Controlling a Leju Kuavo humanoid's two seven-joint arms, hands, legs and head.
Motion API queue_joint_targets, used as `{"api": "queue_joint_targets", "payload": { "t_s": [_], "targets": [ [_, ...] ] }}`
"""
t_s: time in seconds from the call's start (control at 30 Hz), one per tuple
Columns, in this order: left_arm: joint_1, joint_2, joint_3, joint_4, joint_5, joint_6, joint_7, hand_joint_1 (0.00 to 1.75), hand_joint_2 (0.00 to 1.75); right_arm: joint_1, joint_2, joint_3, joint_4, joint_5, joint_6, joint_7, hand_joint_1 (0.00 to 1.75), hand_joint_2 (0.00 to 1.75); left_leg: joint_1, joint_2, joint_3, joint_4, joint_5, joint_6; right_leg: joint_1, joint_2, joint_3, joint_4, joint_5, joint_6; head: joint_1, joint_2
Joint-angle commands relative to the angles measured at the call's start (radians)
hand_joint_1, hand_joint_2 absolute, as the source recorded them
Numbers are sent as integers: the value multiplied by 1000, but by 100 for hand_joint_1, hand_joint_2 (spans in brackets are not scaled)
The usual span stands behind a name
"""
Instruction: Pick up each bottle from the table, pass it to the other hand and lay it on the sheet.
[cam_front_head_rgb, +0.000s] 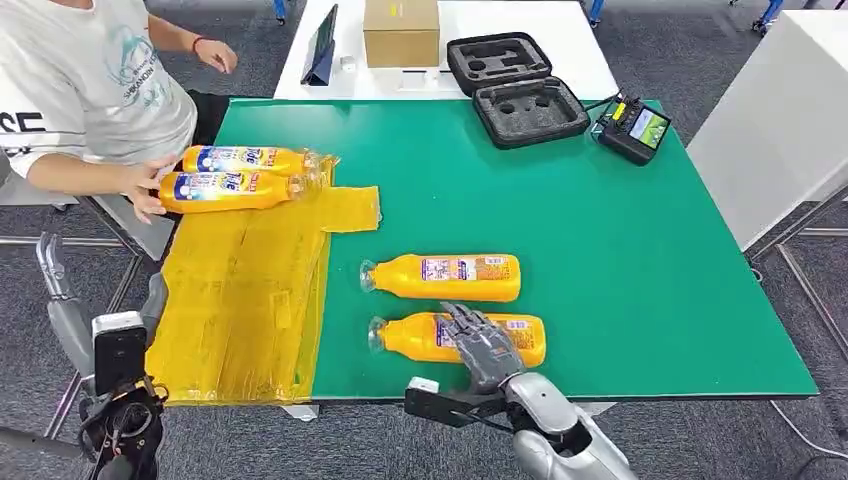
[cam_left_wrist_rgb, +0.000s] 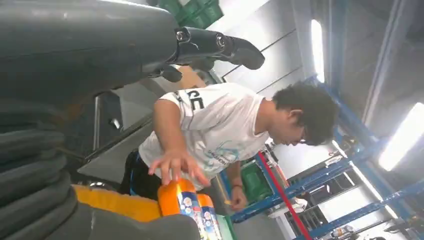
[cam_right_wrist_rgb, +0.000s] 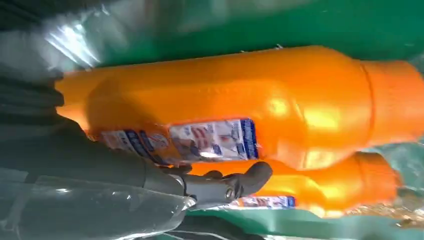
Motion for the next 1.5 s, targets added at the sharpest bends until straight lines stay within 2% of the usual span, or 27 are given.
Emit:
{"api": "queue_joint_targets", "payload": {
  "t_s": [0.03, 0.3, 0.77, 0.8, 0.83, 0.87, 1.07, 1.23, 1.33, 1.5],
  "targets": [
    [-9, -5, -13, 58, 29, -2, 5, 0, 175, -58, -11, -49, 147, -37, 14, 18, 0, 175, 0, -1, 4, -1, -1, 0, 0, 0, 5, -2, -1, 0, 0, 0],
    [17, -25, 2, 37, 9, -2, 5, 0, 175, -37, 7, -106, 152, -68, -19, 26, 0, 175, 0, -1, 6, -1, -2, 0, 0, -1, 6, -2, -2, 0, 0, 0],
    [13, -27, 1, 43, 21, -2, 5, 0, 175, -43, 25, -107, 187, -78, 10, 2, 0, 175, 1, -2, 8, -2, -2, -1, 1, -1, 8, -2, -2, -1, 0, 0],
    [15, -29, 3, 40, 24, -2, 5, 0, 175, -47, 28, -108, 196, -82, 17, -5, 9, 175, 1, -2, 6, -2, -1, 0, 0, -1, 7, -2, -1, 0, 0, 0],
    [17, -26, -4, 43, 45, -2, 5, 0, 175, -54, 29, -102, 208, -99, 40, -27, 157, 175, 0, -1, 8, -2, -2, -1, 0, 0, 8, -2, -2, -1, 0, 0],
    [19, -23, -5, 43, 59, -2, 5, 0, 175, -61, 29, -98, 219, -104, 48, -31, 171, 175, 0, -1, 6, -1, -1, 0, 0, 0, 6, -2, -1, 0, 0, 0],
    [4, -22, -5, 53, 60, -2, 8, 0, 175, -85, 18, -47, 265, -143, 146, -88, 175, 175, 1, -2, 9, -2, -1, -1, 1, -1, 9, -3, -1, -1, 0, 0],
    [1, -16, -14, 56, 77, -2, 18, 0, 175, -92, 10, -35, 277, -148, 161, -94, 175, 175, 0, -2, 7, -2, -1, 0, 0, -1, 7, -2, -1, 0, 0, 0],
    [-18, -8, 6, 68, 103, -2, 27, 0, 175, -149, 1, 11, 341, -166, 199, -116, 175, 175, 1, -1, 10, -2, -1, 0, 1, -1, 9, -3, -1, -1, 0, 0],
    [-20, 1, -6, 76, 126, -2, 30, 0, 175, -132, -7, 20, 320, -190, 216, -137, 175, 175, 3, 1, 16, -2, -3, -3, 1, 2, 14, -3, -1, -1, 0, 0]
  ]
}}
